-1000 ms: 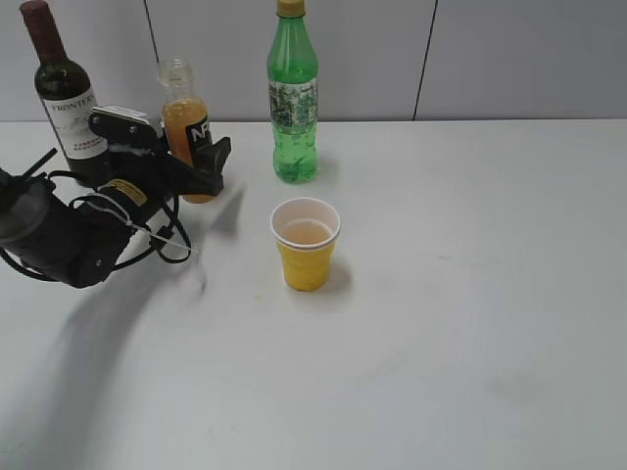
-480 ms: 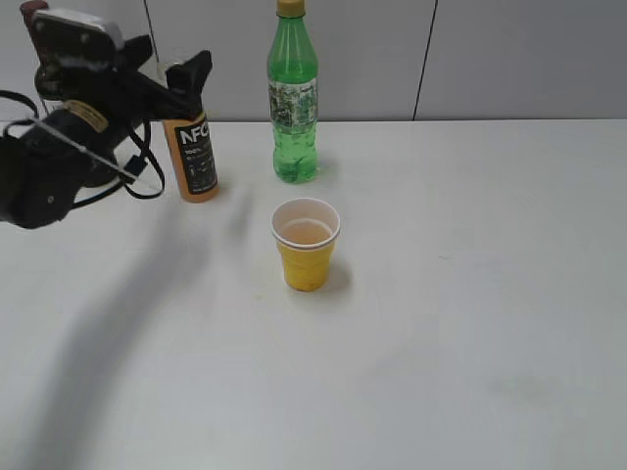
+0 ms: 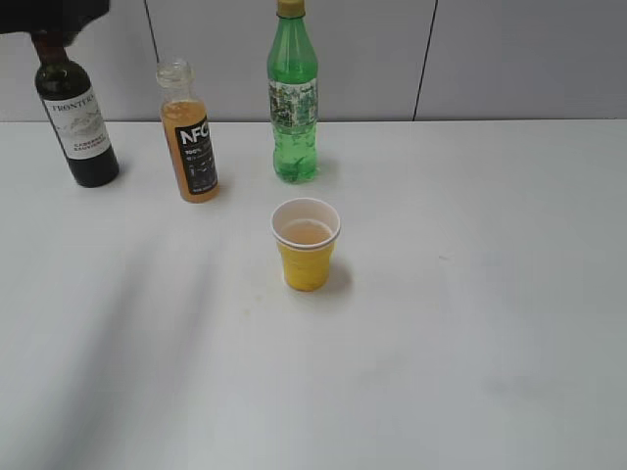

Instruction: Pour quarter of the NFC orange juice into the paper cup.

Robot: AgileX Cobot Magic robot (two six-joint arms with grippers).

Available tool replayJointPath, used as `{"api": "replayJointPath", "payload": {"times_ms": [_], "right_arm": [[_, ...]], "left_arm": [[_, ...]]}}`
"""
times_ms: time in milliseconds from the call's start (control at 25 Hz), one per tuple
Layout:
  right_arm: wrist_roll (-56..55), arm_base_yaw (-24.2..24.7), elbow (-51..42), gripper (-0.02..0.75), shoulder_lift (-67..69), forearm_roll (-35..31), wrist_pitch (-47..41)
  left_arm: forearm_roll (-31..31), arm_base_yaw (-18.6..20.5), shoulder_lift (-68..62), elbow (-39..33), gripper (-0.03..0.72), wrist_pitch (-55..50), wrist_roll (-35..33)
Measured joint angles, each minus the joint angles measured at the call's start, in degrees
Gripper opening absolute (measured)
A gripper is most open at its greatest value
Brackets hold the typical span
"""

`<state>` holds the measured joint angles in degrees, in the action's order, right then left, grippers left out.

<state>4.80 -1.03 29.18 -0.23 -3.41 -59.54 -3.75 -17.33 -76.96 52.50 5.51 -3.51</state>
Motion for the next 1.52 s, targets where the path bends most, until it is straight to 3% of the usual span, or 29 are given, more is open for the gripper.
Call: {"api": "replayJointPath", "payload": {"times_ms": [120, 320, 560, 960, 1280, 1520], "right_arm": [[0.0, 0.0, 0.0, 0.592, 0.0, 0.0, 0.0], [0.0, 0.0, 0.0, 0.592, 0.0, 0.0, 0.0], [0.0, 0.0, 0.0, 0.592, 0.0, 0.0, 0.0], [0.0, 0.0, 0.0, 0.592, 0.0, 0.0, 0.0], [0.0, 0.0, 0.0, 0.592, 0.0, 0.0, 0.0], [0.0, 0.0, 0.0, 0.592, 0.0, 0.0, 0.0]], "left_arm": [[1.97, 0.63, 7.7, -0.06, 0.59, -15.56, 0.0], [4.3, 5.69, 14.66, -0.25, 0.589, -39.32, 0.25], [5.07, 7.89, 22.69, -2.79, 0.589, -58.27, 1.4], [4.78, 7.89, 44.34, -17.95, 0.587, -66.66, 5.16], [4.54, 7.89, 62.57, -24.57, 0.587, -68.4, 5.83], [4.61, 7.89, 72.92, -24.99, 0.587, -67.69, 5.99]]}}
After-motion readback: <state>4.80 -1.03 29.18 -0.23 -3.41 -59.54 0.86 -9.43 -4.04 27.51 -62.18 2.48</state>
